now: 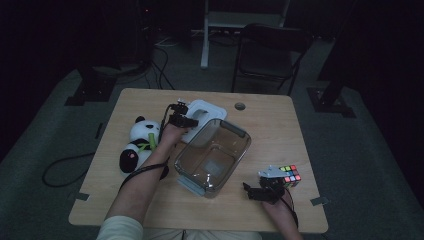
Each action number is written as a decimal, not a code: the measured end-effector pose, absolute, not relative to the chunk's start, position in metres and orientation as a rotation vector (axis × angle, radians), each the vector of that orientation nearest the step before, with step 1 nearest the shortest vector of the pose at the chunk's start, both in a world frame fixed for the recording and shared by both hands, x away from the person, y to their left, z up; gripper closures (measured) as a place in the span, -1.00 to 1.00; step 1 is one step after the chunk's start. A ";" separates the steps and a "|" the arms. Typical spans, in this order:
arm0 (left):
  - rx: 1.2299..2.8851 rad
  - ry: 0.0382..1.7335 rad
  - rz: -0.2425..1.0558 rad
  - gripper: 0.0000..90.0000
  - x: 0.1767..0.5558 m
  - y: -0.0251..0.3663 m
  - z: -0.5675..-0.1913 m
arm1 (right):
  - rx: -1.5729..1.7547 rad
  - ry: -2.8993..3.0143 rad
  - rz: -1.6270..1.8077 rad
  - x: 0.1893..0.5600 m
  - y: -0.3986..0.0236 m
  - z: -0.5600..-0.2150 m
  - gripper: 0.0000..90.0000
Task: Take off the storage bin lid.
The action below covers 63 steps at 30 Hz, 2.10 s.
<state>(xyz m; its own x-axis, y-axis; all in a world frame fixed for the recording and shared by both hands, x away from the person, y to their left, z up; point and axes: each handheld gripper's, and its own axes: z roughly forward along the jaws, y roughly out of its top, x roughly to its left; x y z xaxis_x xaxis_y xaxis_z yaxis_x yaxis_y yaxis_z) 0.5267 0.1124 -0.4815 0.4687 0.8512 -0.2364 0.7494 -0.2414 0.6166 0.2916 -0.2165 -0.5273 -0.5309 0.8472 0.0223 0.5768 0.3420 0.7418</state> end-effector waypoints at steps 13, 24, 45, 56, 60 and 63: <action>2.047 1.301 0.169 0.16 0.527 0.117 -0.475 | 1.258 2.243 1.013 0.292 -0.216 -0.527 -0.60; 2.013 1.298 0.154 -0.26 0.520 0.138 -0.450 | 1.264 2.238 1.006 0.292 -0.216 -0.527 -0.60; 2.036 1.223 0.179 -0.67 0.481 0.176 -0.419 | 1.273 2.225 1.005 0.292 -0.217 -0.527 -0.64; 2.098 1.124 0.238 -0.67 0.448 0.186 -0.408 | 1.276 2.224 0.994 0.292 -0.217 -0.527 -0.67; 2.078 1.111 0.253 -0.67 0.436 0.194 -0.406 | 1.271 2.225 0.985 0.292 -0.216 -0.527 -0.67; 2.071 1.092 0.261 -0.67 0.426 0.199 -0.403 | 1.273 2.228 0.983 0.292 -0.216 -0.527 -0.67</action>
